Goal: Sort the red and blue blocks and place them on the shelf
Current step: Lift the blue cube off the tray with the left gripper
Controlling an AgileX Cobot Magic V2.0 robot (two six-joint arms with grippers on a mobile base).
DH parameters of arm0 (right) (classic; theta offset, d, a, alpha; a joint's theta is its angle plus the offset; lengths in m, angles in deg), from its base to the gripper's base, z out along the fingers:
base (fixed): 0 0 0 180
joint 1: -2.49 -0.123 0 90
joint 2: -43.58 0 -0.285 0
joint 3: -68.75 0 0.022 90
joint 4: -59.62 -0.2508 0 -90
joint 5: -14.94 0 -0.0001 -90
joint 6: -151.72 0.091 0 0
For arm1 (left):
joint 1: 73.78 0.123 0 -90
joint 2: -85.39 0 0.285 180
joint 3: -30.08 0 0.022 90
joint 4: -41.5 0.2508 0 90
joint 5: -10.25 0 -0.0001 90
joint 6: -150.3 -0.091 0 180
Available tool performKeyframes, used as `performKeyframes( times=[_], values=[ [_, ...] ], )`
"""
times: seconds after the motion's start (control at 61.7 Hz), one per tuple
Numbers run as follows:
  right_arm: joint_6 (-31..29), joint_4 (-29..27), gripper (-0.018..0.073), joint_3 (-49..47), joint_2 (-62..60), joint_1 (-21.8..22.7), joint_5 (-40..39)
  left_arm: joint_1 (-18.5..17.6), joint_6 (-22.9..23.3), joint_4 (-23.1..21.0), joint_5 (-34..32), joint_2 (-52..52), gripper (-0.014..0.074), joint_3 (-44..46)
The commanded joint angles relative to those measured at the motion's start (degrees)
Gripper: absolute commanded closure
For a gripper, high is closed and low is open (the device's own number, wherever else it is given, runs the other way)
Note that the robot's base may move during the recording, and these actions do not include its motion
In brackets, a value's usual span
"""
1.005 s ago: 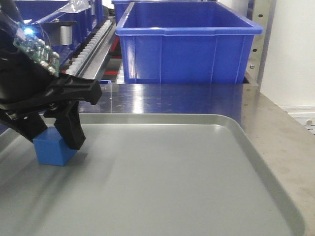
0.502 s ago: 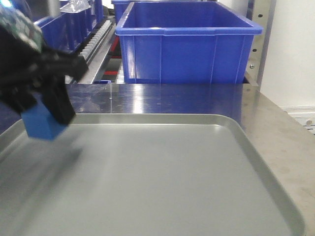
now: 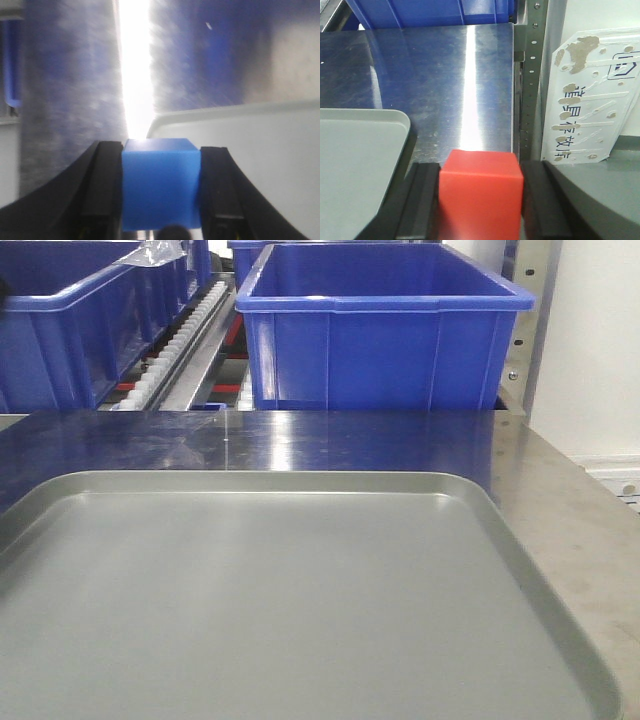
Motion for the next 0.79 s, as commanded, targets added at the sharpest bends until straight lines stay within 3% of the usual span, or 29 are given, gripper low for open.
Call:
performKeyframes(
  times=[0.0,0.373,0.778],
  values=[
    [-0.38,0.67,0.051,-1.54,-0.1,0.32,-5.04,2.42,0.26,1.17,-2.83,-4.75,0.0472,-0.22],
    [-0.38,0.67,0.051,-1.54,-0.1,0.32,-5.04,12.06,0.26,1.39,-5.64,-21.1,0.0472,-12.66],
    [-0.38,0.67,0.051,-1.54,-0.1,0.32,-5.04,12.87,0.26,1.43,-5.86,-31.05,0.0472,-20.82]
  ],
)
